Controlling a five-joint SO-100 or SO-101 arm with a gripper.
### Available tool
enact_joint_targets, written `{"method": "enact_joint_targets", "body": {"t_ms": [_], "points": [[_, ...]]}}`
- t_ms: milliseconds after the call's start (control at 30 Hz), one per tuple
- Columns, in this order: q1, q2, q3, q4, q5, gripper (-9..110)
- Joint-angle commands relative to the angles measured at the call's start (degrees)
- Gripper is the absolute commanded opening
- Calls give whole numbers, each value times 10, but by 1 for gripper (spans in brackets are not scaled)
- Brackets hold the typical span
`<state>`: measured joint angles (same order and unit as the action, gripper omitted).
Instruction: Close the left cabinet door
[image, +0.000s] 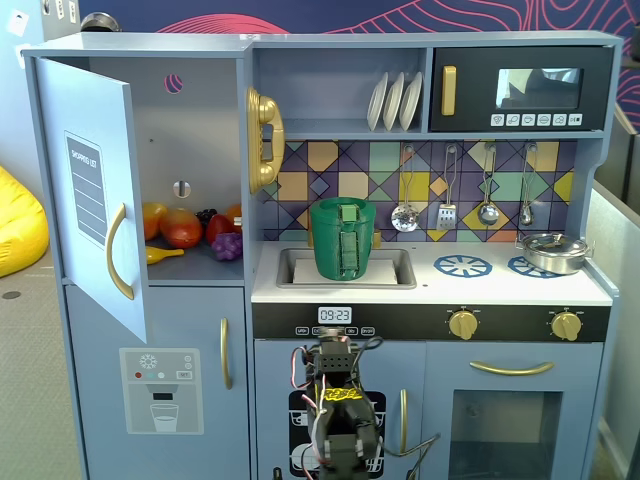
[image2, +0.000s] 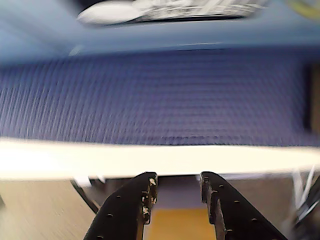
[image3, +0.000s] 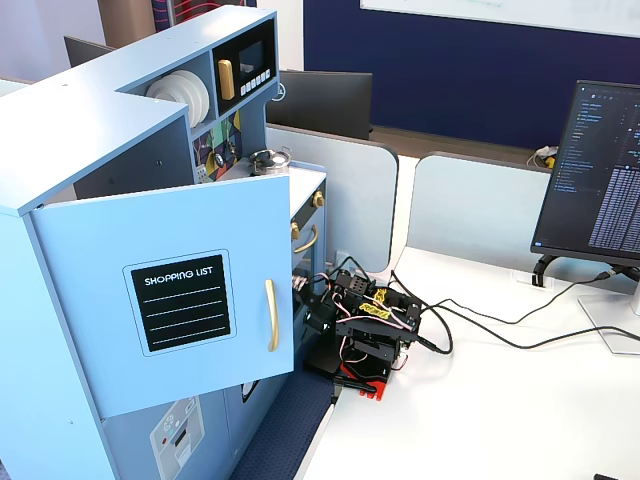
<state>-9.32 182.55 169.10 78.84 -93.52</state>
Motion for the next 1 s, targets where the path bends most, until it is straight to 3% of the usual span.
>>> {"method": "enact_joint_targets", "body": {"t_ms": [0,100,300,500,733,967], "points": [[-217,-18,-88,-25,-1,0],[-425,-52,-150,-121,21,0],[-729,-104,-156,-381,-105,0],[-849,-212,-145,-743,-43,0],[-885,-352,-157,-930,-59,0],[-902,-499,-248,-1012,-98,0]]}}
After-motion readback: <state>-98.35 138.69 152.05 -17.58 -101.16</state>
